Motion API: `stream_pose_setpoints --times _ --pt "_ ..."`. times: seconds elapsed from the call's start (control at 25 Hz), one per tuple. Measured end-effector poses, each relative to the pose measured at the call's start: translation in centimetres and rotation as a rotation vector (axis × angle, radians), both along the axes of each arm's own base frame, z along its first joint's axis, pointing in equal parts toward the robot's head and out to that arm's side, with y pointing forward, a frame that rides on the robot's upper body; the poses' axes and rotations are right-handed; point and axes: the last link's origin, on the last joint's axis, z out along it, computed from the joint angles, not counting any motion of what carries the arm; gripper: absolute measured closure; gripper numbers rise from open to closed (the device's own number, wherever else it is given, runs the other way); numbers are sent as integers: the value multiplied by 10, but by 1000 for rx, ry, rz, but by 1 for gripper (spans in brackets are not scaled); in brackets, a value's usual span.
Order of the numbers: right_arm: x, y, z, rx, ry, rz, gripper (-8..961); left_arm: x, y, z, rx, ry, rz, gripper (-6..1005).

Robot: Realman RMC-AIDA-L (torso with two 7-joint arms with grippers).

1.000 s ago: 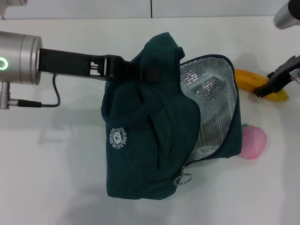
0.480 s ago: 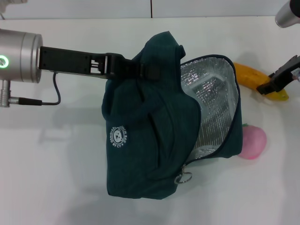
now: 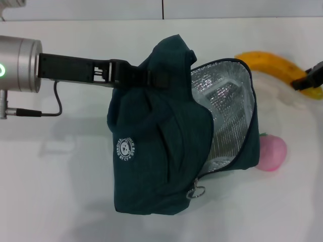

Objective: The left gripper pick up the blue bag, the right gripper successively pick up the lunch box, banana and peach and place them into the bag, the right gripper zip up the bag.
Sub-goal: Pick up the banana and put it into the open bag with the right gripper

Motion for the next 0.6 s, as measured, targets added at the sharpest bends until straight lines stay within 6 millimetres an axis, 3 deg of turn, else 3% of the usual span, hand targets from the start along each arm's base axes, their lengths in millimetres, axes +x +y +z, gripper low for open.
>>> stream_pose_setpoints --times 0.28,0.6 --pt "-17 -7 39 66 98 38 515 -5 -5 3 -1 -19 13 948" --pt "-68 -32 75 13 147 200 515 -6 -9 6 -4 -47 8 948"
